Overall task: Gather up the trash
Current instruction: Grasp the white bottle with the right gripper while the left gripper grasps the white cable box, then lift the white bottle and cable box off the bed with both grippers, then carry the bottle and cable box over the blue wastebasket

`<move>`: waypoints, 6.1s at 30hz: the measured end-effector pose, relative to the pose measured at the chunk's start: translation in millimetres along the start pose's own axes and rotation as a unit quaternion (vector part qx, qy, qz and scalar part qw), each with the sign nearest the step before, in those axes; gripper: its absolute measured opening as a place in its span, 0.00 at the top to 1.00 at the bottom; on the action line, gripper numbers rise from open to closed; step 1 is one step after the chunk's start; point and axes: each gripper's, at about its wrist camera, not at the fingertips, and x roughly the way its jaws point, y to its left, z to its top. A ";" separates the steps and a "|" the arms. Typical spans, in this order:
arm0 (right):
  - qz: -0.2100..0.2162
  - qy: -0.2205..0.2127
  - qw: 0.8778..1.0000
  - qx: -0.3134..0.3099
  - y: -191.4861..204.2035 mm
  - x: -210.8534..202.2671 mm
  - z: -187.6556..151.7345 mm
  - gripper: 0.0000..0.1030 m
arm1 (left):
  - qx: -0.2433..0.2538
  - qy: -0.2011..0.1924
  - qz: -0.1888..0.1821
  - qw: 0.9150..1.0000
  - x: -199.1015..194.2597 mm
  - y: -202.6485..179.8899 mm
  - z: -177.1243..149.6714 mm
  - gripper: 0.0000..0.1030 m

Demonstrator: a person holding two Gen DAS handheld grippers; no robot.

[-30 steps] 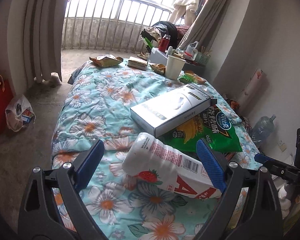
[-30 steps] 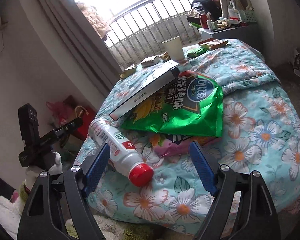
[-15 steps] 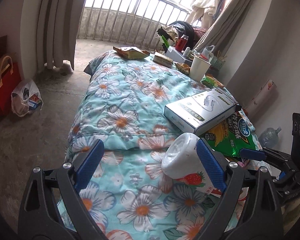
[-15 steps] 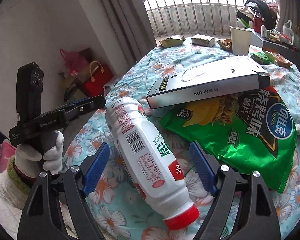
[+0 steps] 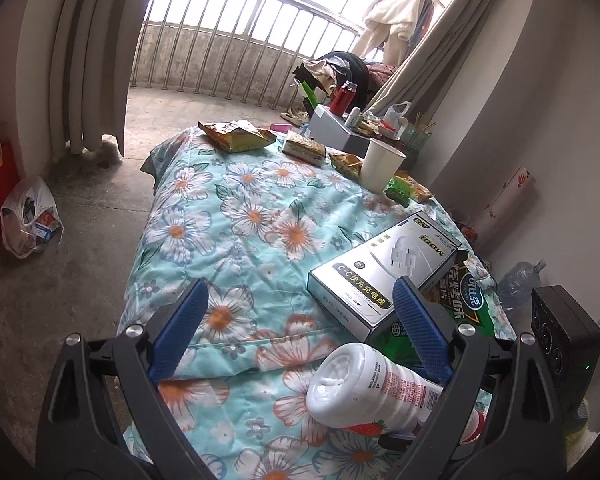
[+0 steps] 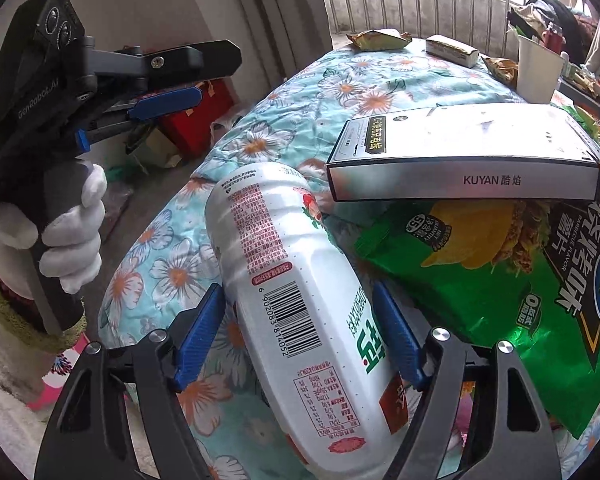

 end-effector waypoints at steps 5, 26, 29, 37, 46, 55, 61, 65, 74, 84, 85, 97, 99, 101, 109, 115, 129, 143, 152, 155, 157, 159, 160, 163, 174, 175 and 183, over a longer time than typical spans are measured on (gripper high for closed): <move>-0.009 -0.017 0.999 0.028 -9.0 -16.0 -20.2 0.30 | -0.011 0.011 -0.016 1.000 7.8 -4.5 -3.6 0.14; 0.002 -0.178 0.921 0.345 -154.0 -129.2 -138.5 0.32 | -0.038 0.210 -0.108 0.971 177.4 -59.7 58.2 0.14; -0.002 -0.178 0.919 0.353 -162.6 -126.3 -143.0 0.33 | -0.081 0.231 -0.149 0.958 166.2 -55.8 45.9 0.14; 0.016 -0.170 0.913 0.370 -174.4 -110.7 -142.4 0.34 | 0.026 0.224 -0.118 0.967 131.8 -99.8 24.6 0.14; 0.016 -0.168 0.909 0.382 -177.9 -110.0 -144.3 0.34 | 0.227 0.195 -0.025 0.954 128.9 -153.4 -7.0 0.14; 0.003 -0.159 0.909 0.385 -175.9 -105.4 -148.4 0.37 | 0.310 0.190 0.025 0.931 114.9 -165.3 -42.8 0.17; 0.007 -0.157 0.904 0.397 -177.4 -107.3 -152.7 0.38 | 0.271 0.201 0.029 0.941 82.7 -149.2 -61.3 0.17; 0.002 -0.149 0.905 0.400 -176.1 -108.3 -153.6 0.38 | 0.223 0.205 0.031 0.952 63.7 -133.5 -76.3 0.17; 0.001 -0.139 0.900 0.414 -173.5 -112.8 -160.1 0.38 | 0.240 0.176 0.081 0.951 57.0 -143.0 -97.1 0.17; -0.001 -0.124 0.900 0.419 -168.5 -112.4 -166.1 0.37 | 0.220 0.172 0.087 0.956 65.9 -142.3 -95.4 0.16; -0.002 -0.123 0.899 0.420 -168.1 -113.2 -166.2 0.37 | 0.219 0.172 0.087 0.956 66.2 -142.3 -95.2 0.16; 0.007 -0.124 0.893 0.433 -167.2 -116.8 -173.8 0.30 | 0.205 0.179 0.083 0.959 74.2 -138.6 -92.9 0.14; 0.008 -0.124 0.892 0.435 -166.9 -117.6 -174.8 0.30 | 0.205 0.179 0.083 0.959 74.3 -138.4 -92.7 0.14; 0.012 -0.126 0.890 0.438 -167.5 -118.3 -176.3 0.30 | 0.204 0.179 0.082 0.959 74.3 -138.1 -92.6 0.14; 0.011 -0.130 0.885 0.448 -168.7 -119.0 -182.3 0.35 | 0.204 0.181 0.079 0.959 73.9 -139.3 -92.1 0.14; 0.025 -0.138 0.874 0.466 -173.7 -120.4 -188.5 0.38 | 0.201 0.178 0.077 0.960 71.7 -139.4 -91.9 0.15; 0.024 -0.143 0.872 0.467 -174.6 -125.0 -191.0 0.39 | 0.199 0.169 0.074 0.963 60.1 -136.3 -89.4 0.16; 0.028 -0.161 0.870 0.465 -174.2 -139.4 -202.0 0.39 | 0.207 0.146 0.078 0.964 39.3 -147.2 -87.9 0.16; 0.033 -0.181 0.868 0.462 -171.0 -152.9 -209.8 0.39 | 0.223 0.131 0.073 0.963 27.9 -162.8 -87.0 0.16; 0.036 -0.190 0.866 0.461 -170.2 -159.2 -213.4 0.39 | 0.231 0.125 0.071 0.962 24.5 -171.0 -86.9 0.16; 0.038 -0.197 0.864 0.461 -168.2 -165.4 -220.4 0.39 | 0.237 0.122 0.070 0.961 23.0 -177.5 -87.1 0.16; 0.040 -0.204 0.862 0.463 -168.4 -169.6 -224.3 0.39 | 0.244 0.119 0.068 0.960 21.7 -184.0 -87.0 0.16; 0.040 -0.207 0.861 0.463 -169.1 -171.1 -227.1 0.39 | 0.248 0.117 0.066 0.959 21.1 -188.4 -87.0 0.16; 0.042 -0.217 0.856 0.467 -170.0 -178.7 -235.9 0.39 | 0.261 0.111 0.061 0.957 19.3 -202.9 -87.5 0.17; 0.021 -0.273 0.832 0.483 -180.3 -217.6 -269.5 0.39 | 0.306 0.101 0.014 0.947 16.3 -260.7 -94.2 0.17; 0.019 -0.279 0.829 0.485 -180.8 -221.1 -272.7 0.39 | 0.309 0.100 0.008 0.946 16.1 -265.8 -93.9 0.17; 0.003 -0.319 0.805 0.500 -189.5 -243.3 -302.5 0.39 | 0.341 0.097 -0.039 0.934 20.7 -314.1 -86.8 0.22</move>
